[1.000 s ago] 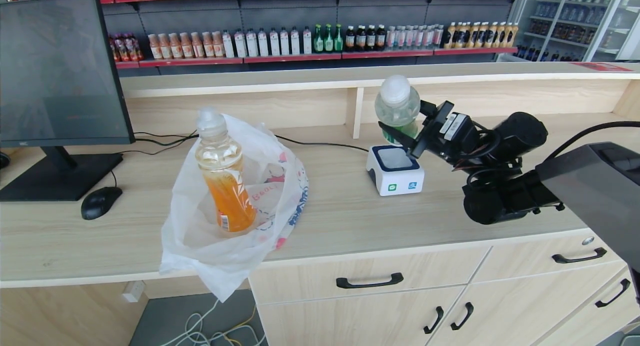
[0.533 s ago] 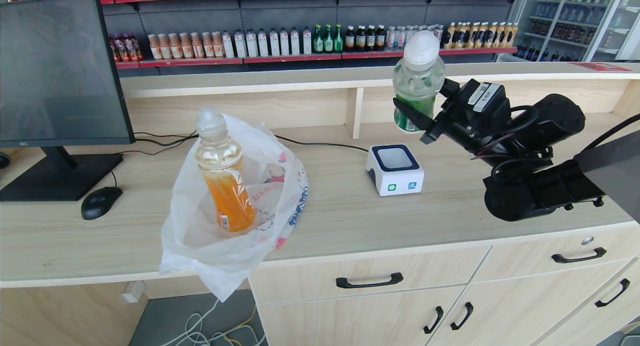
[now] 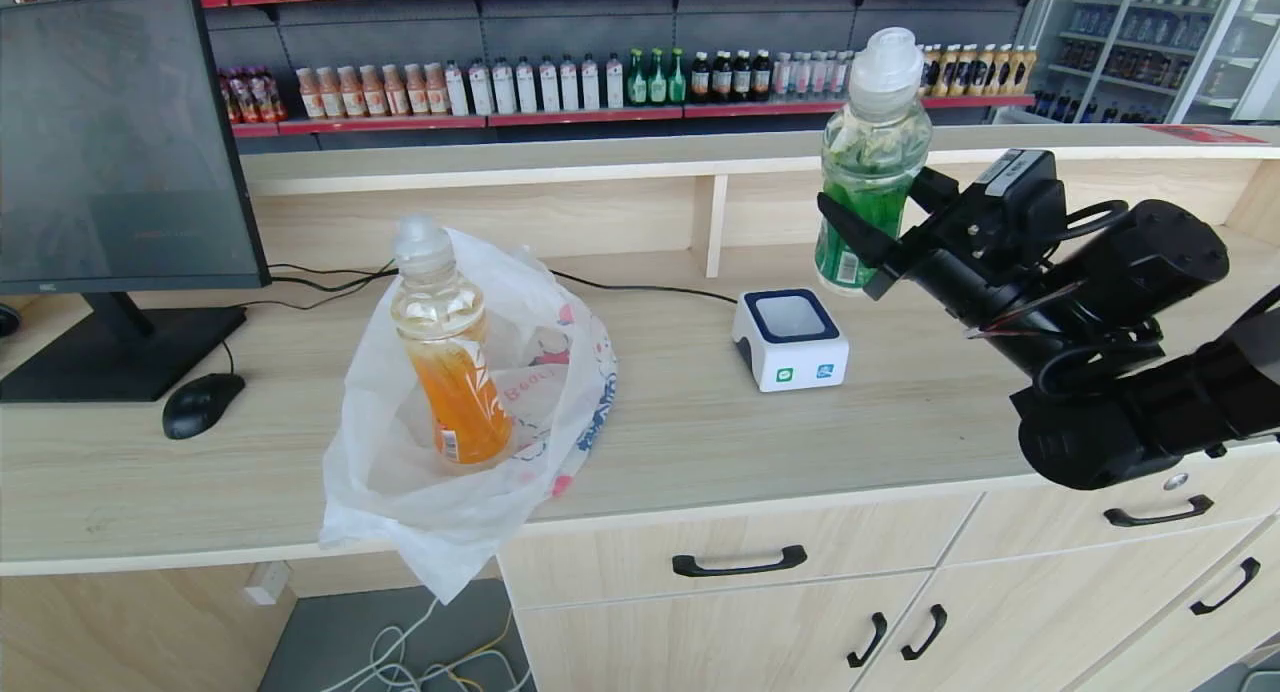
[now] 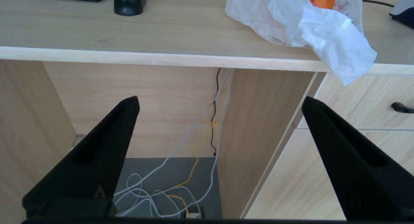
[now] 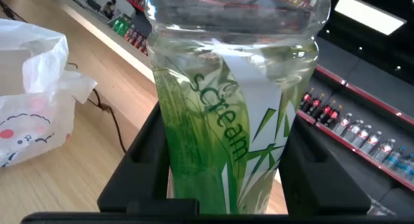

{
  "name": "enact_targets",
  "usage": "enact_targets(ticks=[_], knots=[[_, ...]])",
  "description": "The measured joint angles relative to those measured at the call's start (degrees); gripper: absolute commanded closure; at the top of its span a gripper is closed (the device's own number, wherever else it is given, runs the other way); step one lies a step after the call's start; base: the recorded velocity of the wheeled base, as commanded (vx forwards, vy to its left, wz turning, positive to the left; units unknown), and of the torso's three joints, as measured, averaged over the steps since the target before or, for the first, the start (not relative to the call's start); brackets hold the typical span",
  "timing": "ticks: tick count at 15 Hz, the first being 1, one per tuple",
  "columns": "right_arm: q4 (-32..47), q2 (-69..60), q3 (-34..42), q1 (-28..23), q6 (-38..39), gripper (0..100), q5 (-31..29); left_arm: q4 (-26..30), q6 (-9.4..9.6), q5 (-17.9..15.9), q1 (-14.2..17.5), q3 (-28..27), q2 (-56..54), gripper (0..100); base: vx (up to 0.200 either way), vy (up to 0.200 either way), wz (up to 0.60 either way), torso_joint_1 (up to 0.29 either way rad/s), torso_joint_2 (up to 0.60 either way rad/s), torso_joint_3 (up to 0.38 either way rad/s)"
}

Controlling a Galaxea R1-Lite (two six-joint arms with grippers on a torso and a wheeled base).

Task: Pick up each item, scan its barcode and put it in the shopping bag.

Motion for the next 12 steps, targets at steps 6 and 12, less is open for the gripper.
enact_targets(ticks=[6, 12], knots=[[0.0, -11.8, 20.0, 5.9, 9.3, 100, -22.3, 0.1, 0.05, 0.0, 0.0, 0.0, 0.0, 0, 0.000, 0.000, 0.00, 0.000, 0.00, 0.000], [0.0, -19.3, 32.2, 6.6, 11.1, 100, -27.1, 0.1, 0.05, 0.0, 0.0, 0.0, 0.0, 0, 0.000, 0.000, 0.00, 0.000, 0.00, 0.000]])
